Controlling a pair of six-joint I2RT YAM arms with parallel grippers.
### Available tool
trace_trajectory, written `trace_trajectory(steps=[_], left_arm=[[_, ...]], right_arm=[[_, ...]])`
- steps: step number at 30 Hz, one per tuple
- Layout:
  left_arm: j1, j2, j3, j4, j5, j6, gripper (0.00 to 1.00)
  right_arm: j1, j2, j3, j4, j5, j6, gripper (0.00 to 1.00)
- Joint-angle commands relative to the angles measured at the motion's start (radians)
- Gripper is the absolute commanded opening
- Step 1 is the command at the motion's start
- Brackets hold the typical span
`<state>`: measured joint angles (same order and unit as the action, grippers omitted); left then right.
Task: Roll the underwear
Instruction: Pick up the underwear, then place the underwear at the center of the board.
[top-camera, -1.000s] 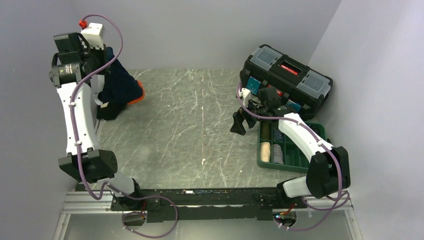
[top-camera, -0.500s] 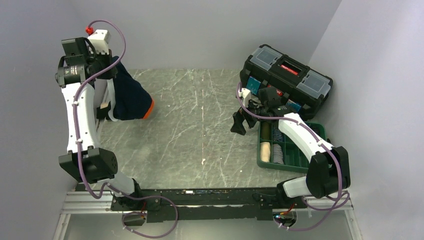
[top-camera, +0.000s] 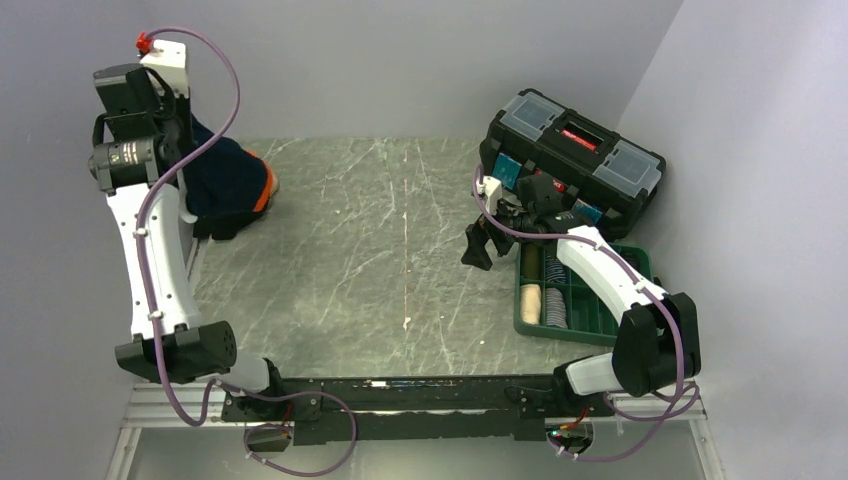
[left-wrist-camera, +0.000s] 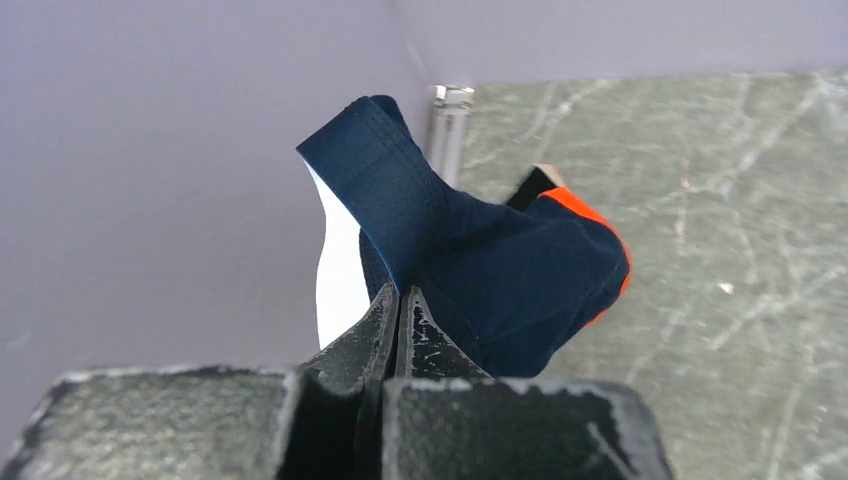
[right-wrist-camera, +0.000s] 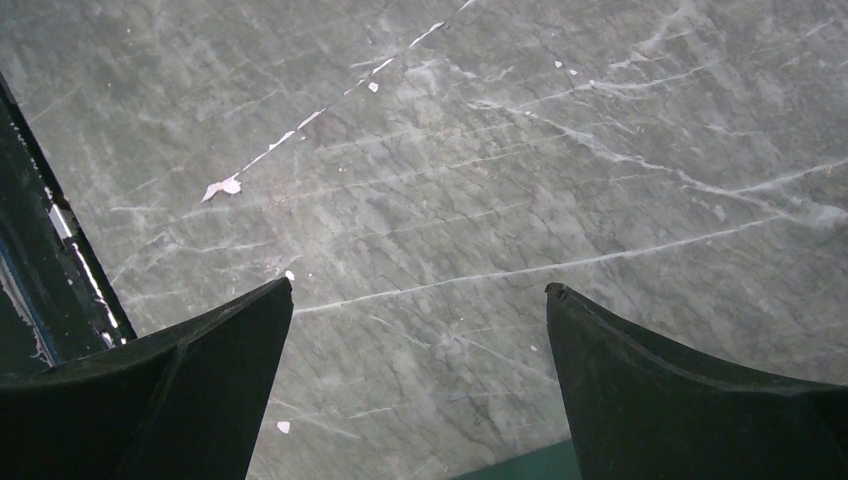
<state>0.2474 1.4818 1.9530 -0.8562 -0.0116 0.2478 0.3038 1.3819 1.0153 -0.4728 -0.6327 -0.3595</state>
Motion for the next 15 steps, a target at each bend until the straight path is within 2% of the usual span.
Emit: trace_trajectory(steps=[1, 9, 15], left_arm=[[0.004, -0.051, 0.054, 0.068, -0.171, 0.090, 0.00], [0.004, -0.026, -0.014, -0.006, -0.113, 0.105, 0.00], [0.002, 0.019, -0.227, 0.037, -0.106, 0.115, 0.00]], right_arm=[[0.001, -0.010, 0.037, -0.001, -0.011, -0.016, 1.00], [0.002, -0.007, 0.036, -0.001, -0.010, -0.018, 1.00], [0.001, -0.001, 0.034, 0.001, -0.006, -0.019, 1.00]])
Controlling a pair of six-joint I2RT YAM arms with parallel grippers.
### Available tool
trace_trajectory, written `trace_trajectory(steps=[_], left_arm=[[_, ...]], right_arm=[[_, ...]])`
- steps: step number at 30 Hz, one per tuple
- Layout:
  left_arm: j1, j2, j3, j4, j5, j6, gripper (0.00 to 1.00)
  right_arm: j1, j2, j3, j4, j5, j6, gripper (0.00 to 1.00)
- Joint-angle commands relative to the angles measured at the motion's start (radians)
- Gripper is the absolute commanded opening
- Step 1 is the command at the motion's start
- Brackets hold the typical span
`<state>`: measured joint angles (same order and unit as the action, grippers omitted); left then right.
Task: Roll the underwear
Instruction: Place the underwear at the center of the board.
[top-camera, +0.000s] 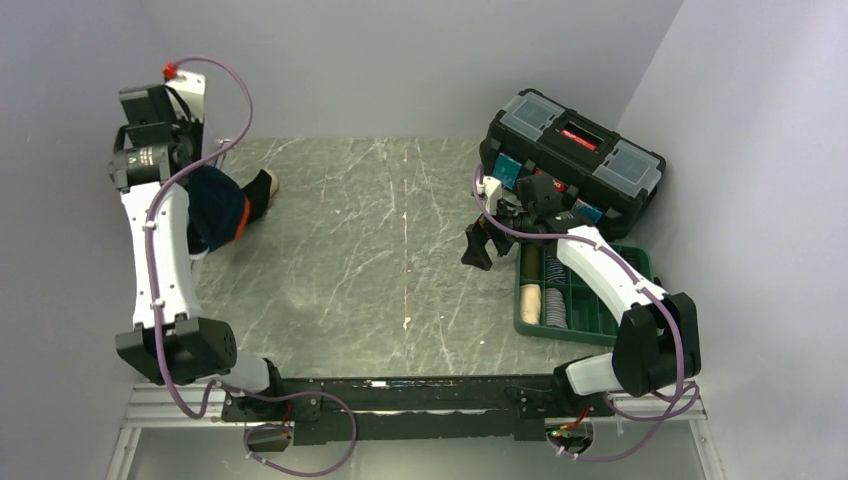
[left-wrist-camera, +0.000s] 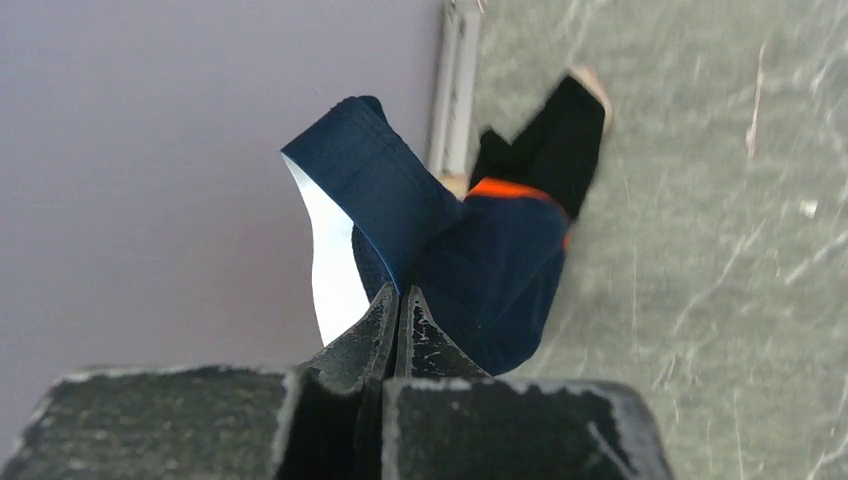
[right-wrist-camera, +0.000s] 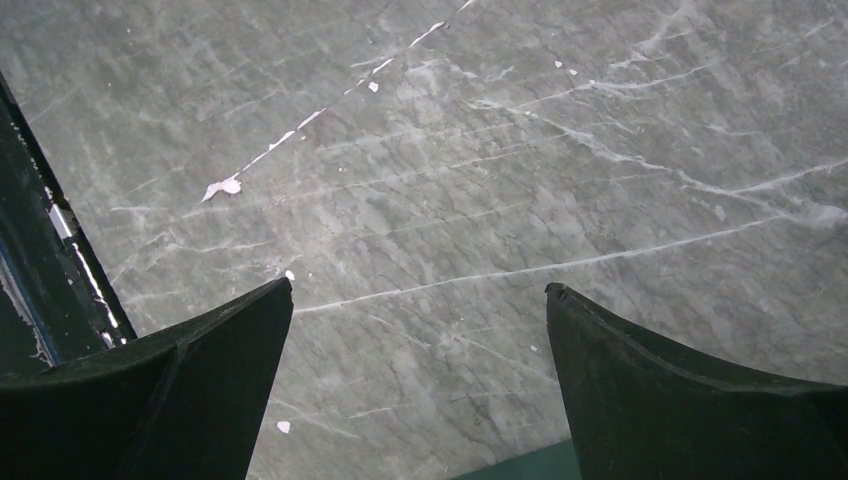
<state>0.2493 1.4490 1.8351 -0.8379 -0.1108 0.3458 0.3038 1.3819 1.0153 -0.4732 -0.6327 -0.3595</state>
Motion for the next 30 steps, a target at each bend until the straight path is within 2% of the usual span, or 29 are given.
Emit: trace_trajectory(steps=[1, 6, 11, 14, 17, 20, 24, 27, 29, 30], left_arm=[[0.000, 0.072, -0.133, 0.023, -0.017, 0.017, 0.00], [0.000, 0.174, -0.176, 0.008, -0.067, 0.011, 0.00], [0.000, 0.167, -0.180, 0.019, -0.016, -0.002, 0.00], [-0.001, 0.132, -0.154, -0.013, 0.126, -0.022, 0.00], [-0.036, 0.077, -0.130, -0.047, 0.362, -0.042, 0.00], [-0.147, 0.038, -0.105, -0.060, 0.432, -0.038, 0.00], [-0.378, 0.003, -0.074, -0.053, 0.442, -0.030, 0.00], [-0.503, 0.009, -0.049, -0.059, 0.487, -0.022, 0.01], [-0.574, 0.024, -0.055, -0.060, 0.519, -0.011, 0.07], [-0.610, 0.033, -0.070, -0.053, 0.519, -0.003, 0.17]], right_arm=[[0.001, 0.000, 0.035, 0.000, -0.005, -0.019, 1.00], [0.002, 0.000, 0.032, 0.002, 0.005, -0.021, 1.00], [0.001, 0.004, 0.034, 0.001, 0.010, -0.022, 1.00], [0.001, 0.008, 0.035, 0.001, 0.010, -0.023, 1.00], [0.001, 0.011, 0.035, 0.001, 0.008, -0.022, 1.00], [0.000, 0.017, 0.037, 0.001, 0.010, -0.021, 1.00], [0.000, 0.021, 0.040, -0.001, 0.012, -0.023, 1.00], [-0.013, 0.014, 0.037, 0.008, 0.017, -0.012, 1.00], [-0.033, 0.005, 0.030, 0.019, 0.015, -0.003, 1.00], [-0.048, 0.001, 0.026, 0.024, 0.012, 0.001, 1.00]])
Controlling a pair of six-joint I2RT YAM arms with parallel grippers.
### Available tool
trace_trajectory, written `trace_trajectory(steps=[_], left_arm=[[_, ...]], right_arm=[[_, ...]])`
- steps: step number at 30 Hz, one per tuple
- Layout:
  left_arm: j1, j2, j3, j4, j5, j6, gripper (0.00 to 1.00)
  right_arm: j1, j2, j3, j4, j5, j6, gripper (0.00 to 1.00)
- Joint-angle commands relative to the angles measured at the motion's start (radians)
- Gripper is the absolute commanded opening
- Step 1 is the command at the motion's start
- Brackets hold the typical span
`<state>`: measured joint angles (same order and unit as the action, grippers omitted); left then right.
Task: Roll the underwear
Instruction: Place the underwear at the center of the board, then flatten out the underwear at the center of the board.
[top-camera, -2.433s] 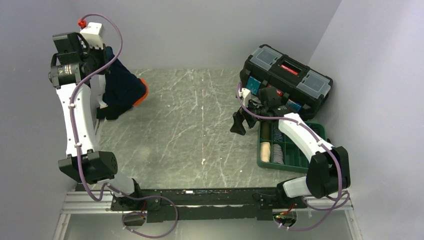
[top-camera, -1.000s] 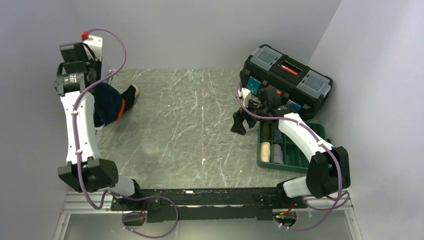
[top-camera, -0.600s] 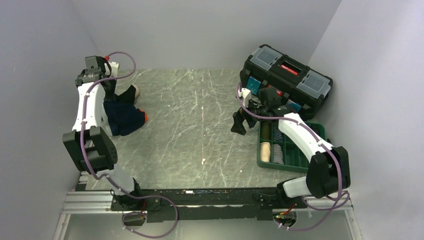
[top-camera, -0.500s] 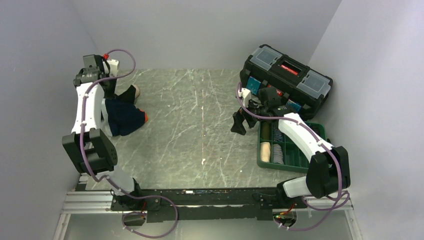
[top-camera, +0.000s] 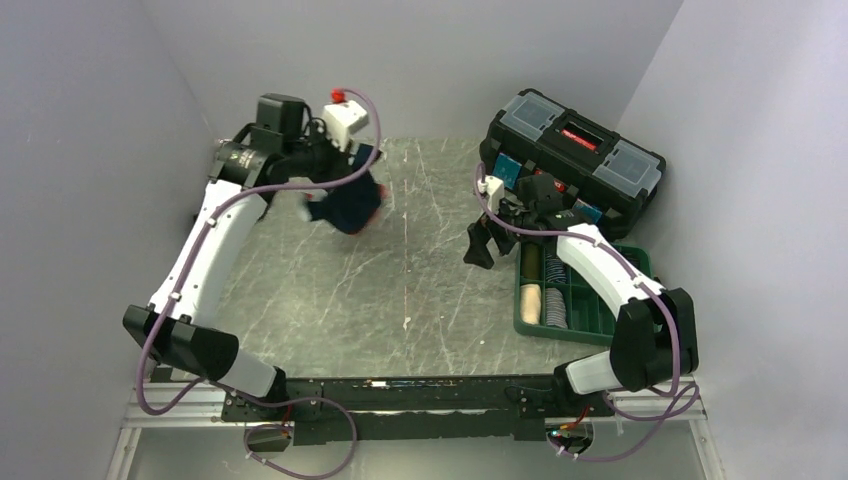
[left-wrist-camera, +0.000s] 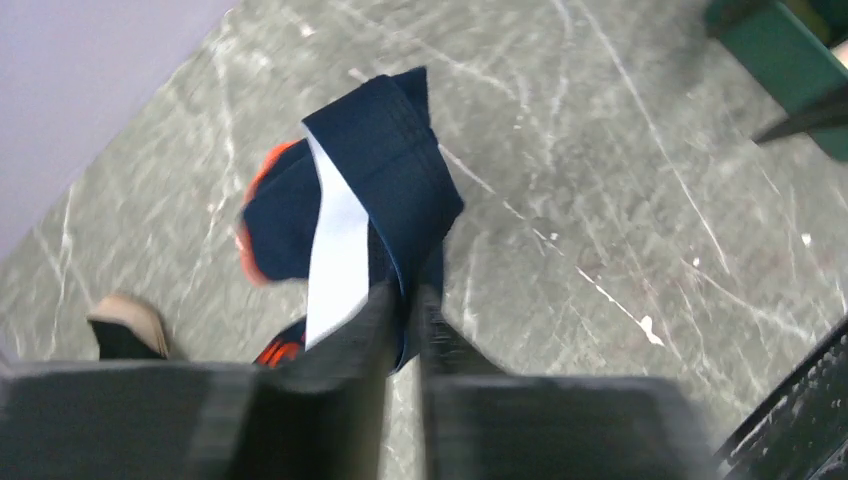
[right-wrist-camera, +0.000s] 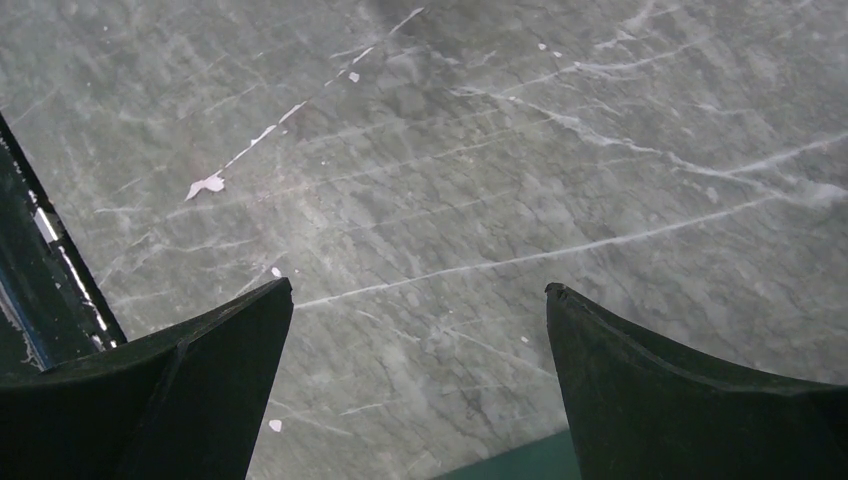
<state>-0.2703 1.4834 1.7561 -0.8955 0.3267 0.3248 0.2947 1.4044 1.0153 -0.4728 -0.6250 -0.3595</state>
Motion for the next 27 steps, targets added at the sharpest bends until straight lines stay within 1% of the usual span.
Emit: trace_trajectory(steps=[1, 2, 4, 5, 6, 8, 10, 14, 16, 20, 22, 25, 27], left_arm=[[-0.124, 0.009, -0.011, 0.011, 0.065, 0.030, 0.31], [-0.158, 0.020, -0.034, 0.018, 0.039, 0.038, 0.41], [-0.207, 0.041, -0.090, 0.033, 0.007, 0.056, 0.57], [-0.223, 0.050, -0.118, 0.043, 0.004, 0.059, 0.70], [-0.231, 0.055, -0.145, 0.050, 0.010, 0.061, 0.78], [-0.235, 0.053, -0.192, 0.070, 0.022, 0.062, 0.84], [-0.235, 0.039, -0.247, 0.100, 0.014, 0.065, 0.86], [-0.235, 0.011, -0.344, 0.195, 0.002, 0.048, 0.87], [-0.236, 0.011, -0.382, 0.243, 0.004, 0.024, 0.87], [-0.247, 0.051, -0.428, 0.348, 0.064, -0.029, 0.87], [-0.268, 0.117, -0.393, 0.372, -0.005, -0.054, 0.87], [-0.288, 0.263, -0.281, 0.361, -0.090, -0.087, 0.87], [-0.290, 0.383, -0.194, 0.348, -0.094, -0.094, 0.87]], right_arm=[[-0.055, -0.024, 0.024, 0.024, -0.002, 0.004, 1.00], [-0.074, -0.026, 0.026, 0.020, -0.011, 0.007, 1.00], [-0.117, -0.026, 0.034, 0.002, -0.036, 0.006, 1.00], [-0.139, -0.028, 0.037, -0.008, -0.047, 0.003, 1.00], [-0.158, -0.029, 0.041, -0.017, -0.053, -0.002, 1.00], [-0.176, -0.031, 0.047, -0.045, -0.050, -0.035, 1.00], [-0.175, -0.028, 0.045, -0.071, -0.045, -0.065, 1.00], [-0.164, 0.025, 0.063, -0.062, -0.064, -0.050, 1.00], [-0.146, 0.071, 0.091, -0.041, -0.059, -0.013, 1.00], [-0.123, 0.168, 0.164, 0.009, -0.050, 0.069, 1.00], [-0.123, 0.203, 0.192, 0.022, -0.054, 0.099, 0.99], [-0.124, 0.226, 0.206, 0.020, -0.056, 0.116, 0.99], [-0.125, 0.220, 0.192, 0.022, -0.046, 0.117, 0.99]])
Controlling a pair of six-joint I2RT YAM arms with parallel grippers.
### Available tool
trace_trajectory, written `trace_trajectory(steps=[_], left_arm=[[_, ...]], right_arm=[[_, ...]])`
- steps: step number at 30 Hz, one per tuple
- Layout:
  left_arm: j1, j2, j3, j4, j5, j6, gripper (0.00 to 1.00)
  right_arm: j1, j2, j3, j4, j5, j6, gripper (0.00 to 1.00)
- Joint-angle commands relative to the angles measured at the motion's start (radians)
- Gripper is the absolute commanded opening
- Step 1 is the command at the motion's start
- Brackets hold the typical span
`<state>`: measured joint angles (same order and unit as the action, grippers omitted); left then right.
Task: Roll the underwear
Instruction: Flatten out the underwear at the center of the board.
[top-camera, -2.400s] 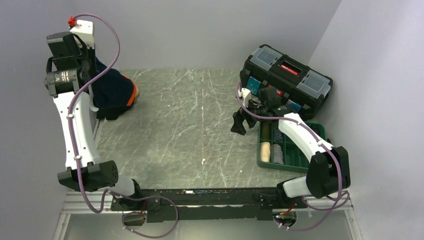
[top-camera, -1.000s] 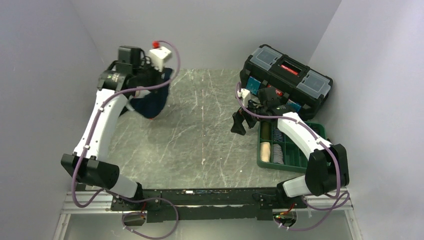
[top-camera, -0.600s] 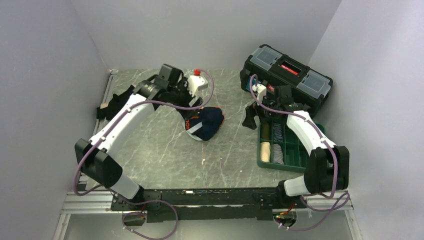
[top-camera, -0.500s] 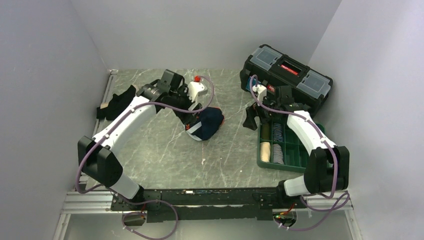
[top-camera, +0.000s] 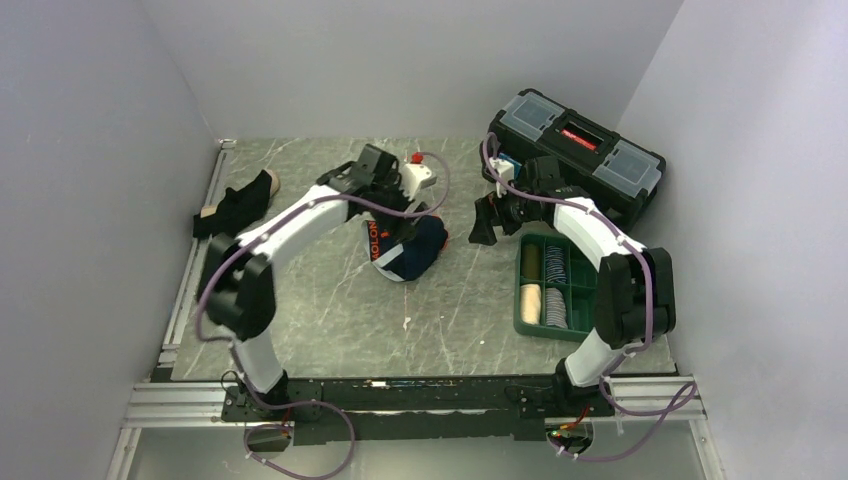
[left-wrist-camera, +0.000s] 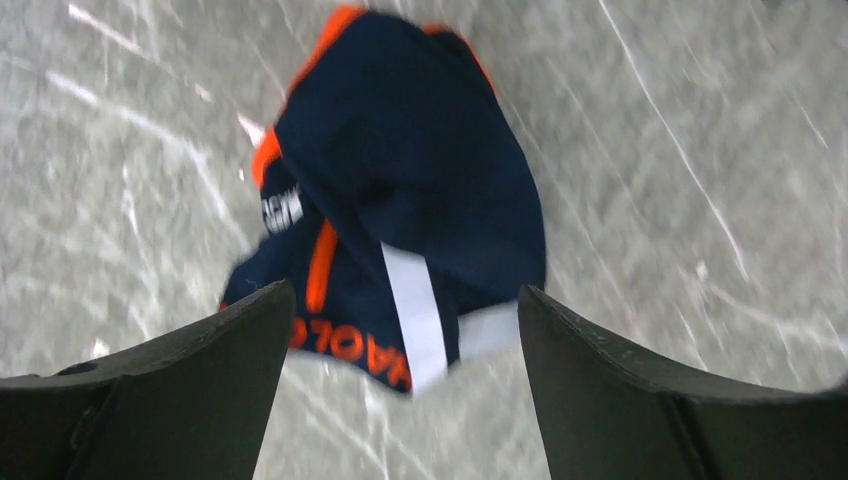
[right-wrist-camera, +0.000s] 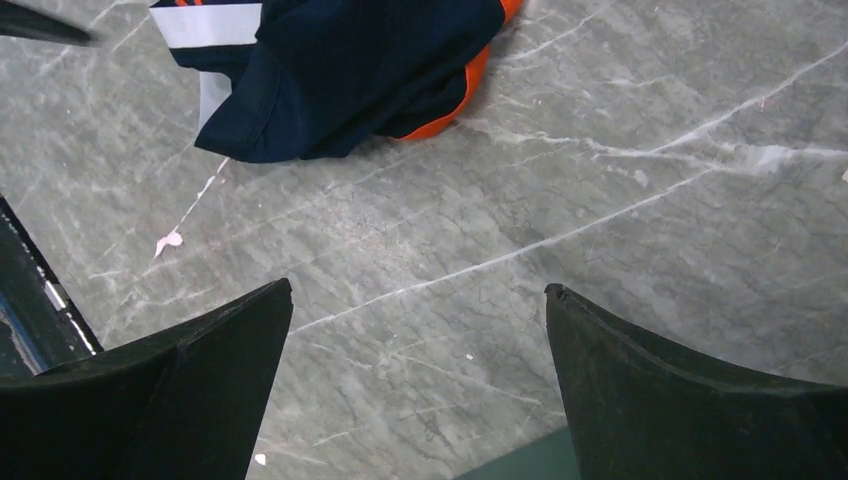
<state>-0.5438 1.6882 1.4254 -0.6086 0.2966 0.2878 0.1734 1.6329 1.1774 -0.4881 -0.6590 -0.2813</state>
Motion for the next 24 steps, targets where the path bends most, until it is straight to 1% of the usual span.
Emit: trace_trajectory(steps=[1, 3, 5, 6, 9, 11, 13, 15, 16, 17, 20, 24], left_arm=[[-0.017, 0.228, 0.198, 0.045, -0.069, -0.063, 0.85], [-0.019, 0.319, 0.283, 0.002, -0.038, -0.053, 0.81], [-0.019, 0.383, 0.327, -0.030, -0.004, -0.047, 0.77], [-0.021, 0.402, 0.337, -0.045, 0.006, -0.045, 0.75], [-0.024, 0.412, 0.305, -0.044, 0.043, -0.038, 0.65], [-0.024, 0.405, 0.272, -0.031, 0.060, -0.037, 0.53], [-0.025, 0.403, 0.260, -0.035, 0.080, -0.033, 0.38], [-0.025, 0.406, 0.278, -0.060, 0.098, -0.022, 0.21], [-0.025, 0.404, 0.296, -0.072, 0.102, -0.016, 0.08], [-0.025, 0.402, 0.316, -0.088, 0.093, -0.011, 0.00], [-0.024, 0.382, 0.407, -0.134, 0.059, 0.015, 0.00], [-0.025, 0.378, 0.615, -0.248, -0.012, 0.075, 0.00]], right_arm=[[-0.004, -0.013, 0.020, 0.041, -0.007, 0.038, 0.99], [-0.005, -0.021, 0.007, 0.036, 0.002, 0.035, 0.99], [-0.008, -0.029, 0.000, 0.023, 0.009, 0.029, 0.99], [-0.012, -0.034, -0.005, 0.019, 0.010, 0.026, 0.99], [-0.027, -0.056, -0.024, 0.016, 0.018, 0.017, 0.99], [-0.036, -0.067, -0.031, 0.016, 0.020, 0.011, 1.00], [-0.046, -0.070, -0.038, 0.015, 0.019, 0.010, 1.00], [-0.057, -0.072, -0.048, 0.021, 0.013, 0.014, 1.00], [-0.059, -0.071, -0.052, 0.023, 0.011, 0.016, 1.00], [-0.060, -0.072, -0.057, 0.022, 0.010, 0.016, 1.00], [-0.061, -0.072, -0.063, 0.024, 0.012, 0.016, 1.00], [-0.062, -0.072, -0.052, 0.027, 0.016, 0.019, 1.00]])
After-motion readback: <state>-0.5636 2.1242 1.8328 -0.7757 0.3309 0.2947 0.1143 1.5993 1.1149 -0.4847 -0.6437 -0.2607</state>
